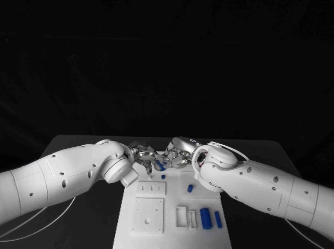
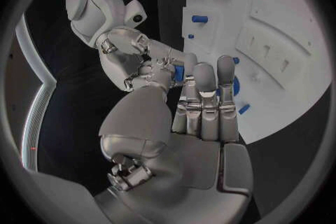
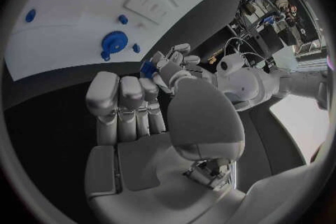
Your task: Assemble the parts on the task board
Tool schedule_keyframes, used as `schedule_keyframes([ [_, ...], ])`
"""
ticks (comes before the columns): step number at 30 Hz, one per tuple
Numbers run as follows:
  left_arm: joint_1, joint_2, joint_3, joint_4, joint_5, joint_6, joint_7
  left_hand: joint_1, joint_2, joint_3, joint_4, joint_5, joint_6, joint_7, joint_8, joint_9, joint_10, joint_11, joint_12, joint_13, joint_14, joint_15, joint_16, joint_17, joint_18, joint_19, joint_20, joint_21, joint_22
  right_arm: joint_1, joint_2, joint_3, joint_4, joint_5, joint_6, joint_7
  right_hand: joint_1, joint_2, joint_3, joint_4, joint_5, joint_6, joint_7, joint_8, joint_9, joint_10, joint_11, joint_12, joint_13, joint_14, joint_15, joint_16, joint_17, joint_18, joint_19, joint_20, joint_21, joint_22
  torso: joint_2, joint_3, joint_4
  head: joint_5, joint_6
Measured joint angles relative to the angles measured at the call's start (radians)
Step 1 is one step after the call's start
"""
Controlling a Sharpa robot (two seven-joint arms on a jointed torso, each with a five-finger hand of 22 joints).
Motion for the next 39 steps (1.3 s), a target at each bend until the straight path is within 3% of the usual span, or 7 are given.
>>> schedule_keyframes([
  [15,-0.001,0.0,0.0,-0.001,0.005,0.004,0.003,-0.021,0.028,0.01,-0.035,0.092,-0.009,0.009,0.001,0.011,0.0,0.0,-0.009,-0.02,0.0,0.0,0.0,0.001,0.0,0.0,0.0,-0.013,0.034,0.0,0.0,-0.001,-0.002,-0.001,0.002,-0.001,0.0,0.0,-0.002,-0.001,0.004,0.0,0.0,-0.001,0.0,0.0,0.0,0.0,-0.001,0.0,0.0,0.0,0.0,0.0,0.0,0.0,0.0,0.0,0.0,0.0002,-0.0005,0.0,-0.001],
  [24,-0.002,0.001,0.0,-0.002,0.005,0.005,0.004,-0.03,0.037,0.011,-0.037,0.106,0.0,0.02,0.003,0.012,0.0,0.0,0.002,-0.016,0.0,0.0,0.02,0.014,0.0,0.0,-0.001,-0.013,0.049,0.0,0.002,-0.001,-0.006,-0.001,0.002,0.0,-0.008,-0.008,-0.009,0.003,0.01,-0.006,0.003,0.002,0.0,-0.004,-0.004,-0.016,-0.011,0.0,0.0,-0.001,-0.003,0.0,0.0,0.0,-0.008,0.0,0.0,0.0004,-0.0004,0.0,-0.003],
  [31,-0.003,0.002,0.0,-0.004,0.003,0.001,0.004,-0.074,0.005,0.064,-0.072,0.236,0.01,0.03,0.017,0.013,0.001,-0.01,0.07,0.013,0.007,-0.015,0.068,0.045,0.0,0.012,-0.013,-0.008,0.073,-0.001,0.003,-0.002,-0.011,0.001,0.0,0.004,-0.016,-0.026,-0.049,0.044,0.024,-0.037,0.012,0.008,0.001,-0.02,0.002,-0.053,-0.04,0.0,0.0,-0.03,-0.021,0.0,0.0,0.0,-0.037,0.0,0.0,0.0006,-0.0005,0.0,-0.008],
  [32,-0.003,0.002,0.001,-0.004,0.003,-0.001,0.005,-0.084,-0.005,0.073,-0.074,0.264,0.01,0.03,0.017,0.057,0.0,-0.011,0.083,0.018,0.009,-0.017,0.076,0.051,0.0,0.016,-0.017,-0.005,0.078,-0.001,0.003,-0.002,-0.011,0.001,0.0,0.005,-0.016,-0.027,-0.054,0.049,0.033,-0.043,0.014,0.008,0.0,-0.027,0.003,-0.062,-0.047,0.0,0.0,-0.036,-0.026,0.0,0.0,0.0,-0.045,0.0,0.0,0.0006,-0.0005,-0.001,-0.008],
  [33,-0.004,0.002,0.001,-0.003,0.002,-0.003,0.005,-0.09,-0.011,0.078,-0.072,0.283,0.01,0.03,0.017,0.059,0.0,-0.011,0.09,0.021,0.011,-0.019,0.081,0.055,0.0,0.016,-0.017,-0.003,0.082,-0.001,0.002,-0.002,-0.011,0.002,-0.001,0.007,-0.019,-0.03,-0.058,0.053,0.038,-0.05,0.015,0.008,0.0,-0.03,0.005,-0.068,-0.052,0.0,0.0,-0.04,-0.028,0.0,0.0,0.0,-0.049,0.0,0.0,0.0006,-0.0005,-0.001,-0.008],
  [34,-0.004,0.002,0.001,-0.003,0.001,-0.005,0.006,-0.093,-0.014,0.082,-0.074,0.296,0.012,0.032,0.018,0.09,0.0,-0.011,0.098,0.023,0.013,-0.02,0.085,0.058,0.0,0.016,-0.017,-0.001,0.084,-0.001,0.002,-0.002,-0.012,0.002,-0.003,0.008,-0.018,-0.037,-0.062,0.057,0.043,-0.058,0.018,0.008,-0.001,-0.033,0.007,-0.074,-0.058,0.0,0.0,-0.043,-0.031,0.0,0.0,0.0,-0.054,0.0,0.0,0.0006,-0.0005,-0.001,-0.008],
  [39,-0.005,0.002,0.0,-0.001,-0.003,-0.016,0.007,-0.112,-0.024,0.107,-0.073,0.324,0.019,0.039,0.008,0.124,0.003,-0.015,0.127,0.031,0.009,-0.025,0.104,0.09,0.0,0.02,-0.02,0.0,0.102,-0.001,-0.006,-0.002,-0.012,0.003,-0.013,0.013,-0.013,-0.05,-0.101,0.075,0.063,-0.144,0.038,0.008,-0.004,-0.039,0.011,-0.082,-0.071,0.002,0.009,-0.05,-0.034,0.0,0.0,0.007,-0.058,0.0,0.0,0.001,-0.0002,0.0,-0.009],
])
